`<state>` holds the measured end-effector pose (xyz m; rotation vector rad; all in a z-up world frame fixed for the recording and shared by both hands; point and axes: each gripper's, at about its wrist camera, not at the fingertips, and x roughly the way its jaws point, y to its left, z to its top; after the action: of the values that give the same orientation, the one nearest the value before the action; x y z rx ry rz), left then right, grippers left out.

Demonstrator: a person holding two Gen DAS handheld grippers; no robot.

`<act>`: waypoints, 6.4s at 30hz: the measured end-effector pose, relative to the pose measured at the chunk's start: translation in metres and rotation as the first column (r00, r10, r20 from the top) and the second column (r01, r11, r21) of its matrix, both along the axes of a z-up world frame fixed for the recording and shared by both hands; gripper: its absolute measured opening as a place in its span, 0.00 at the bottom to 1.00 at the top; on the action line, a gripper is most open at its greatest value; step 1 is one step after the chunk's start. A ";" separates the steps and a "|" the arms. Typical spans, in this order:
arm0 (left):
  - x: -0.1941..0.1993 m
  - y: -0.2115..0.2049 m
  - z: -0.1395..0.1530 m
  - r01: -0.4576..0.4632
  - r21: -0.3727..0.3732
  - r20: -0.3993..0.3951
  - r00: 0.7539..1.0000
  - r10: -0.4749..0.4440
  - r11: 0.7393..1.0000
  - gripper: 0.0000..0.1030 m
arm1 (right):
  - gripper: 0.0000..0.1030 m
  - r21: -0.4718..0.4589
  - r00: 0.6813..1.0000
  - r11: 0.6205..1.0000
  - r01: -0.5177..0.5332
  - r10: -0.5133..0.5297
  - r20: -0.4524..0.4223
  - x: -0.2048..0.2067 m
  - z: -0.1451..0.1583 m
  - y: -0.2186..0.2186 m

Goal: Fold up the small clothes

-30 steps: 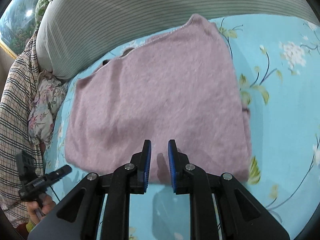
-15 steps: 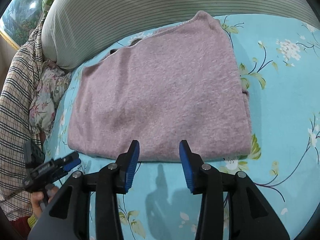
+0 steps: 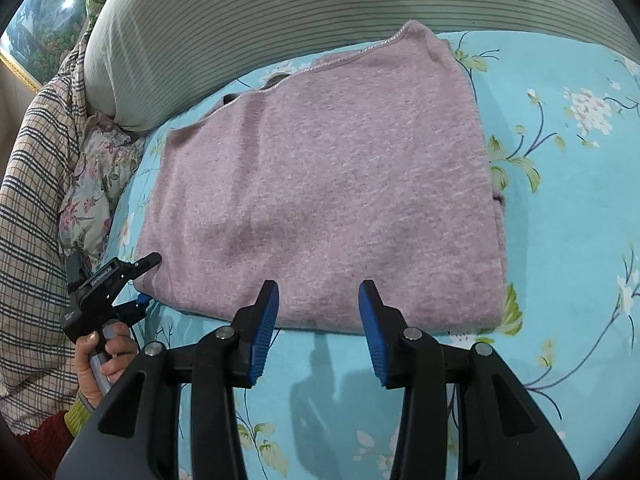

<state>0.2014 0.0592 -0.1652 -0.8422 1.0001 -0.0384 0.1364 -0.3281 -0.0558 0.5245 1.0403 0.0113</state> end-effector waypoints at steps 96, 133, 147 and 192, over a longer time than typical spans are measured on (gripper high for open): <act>0.061 -0.202 0.085 0.641 0.328 0.060 0.719 -0.692 0.694 0.77 | 0.81 0.119 0.990 0.987 0.111 -0.121 0.079 0.054 -0.040 -0.110; 0.126 -0.183 0.078 0.591 0.128 0.147 0.783 -0.605 0.796 0.33 | 0.28 0.288 0.977 0.956 -0.056 -0.008 0.214 0.067 -0.027 -0.051; 0.026 -0.046 0.094 0.431 0.222 0.127 0.877 -0.464 0.875 0.33 | 0.28 0.293 0.960 0.916 -0.275 0.244 0.136 0.078 -0.053 0.071; -0.010 -0.066 0.070 0.541 0.413 0.009 0.802 -0.598 0.732 0.38 | 0.13 0.098 0.993 0.989 -0.115 0.118 -0.022 0.113 -0.041 0.046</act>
<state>0.1912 -0.0063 -0.0951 -0.1296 1.0548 -0.4123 0.2498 -0.2819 -0.0967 0.5522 1.1005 0.1584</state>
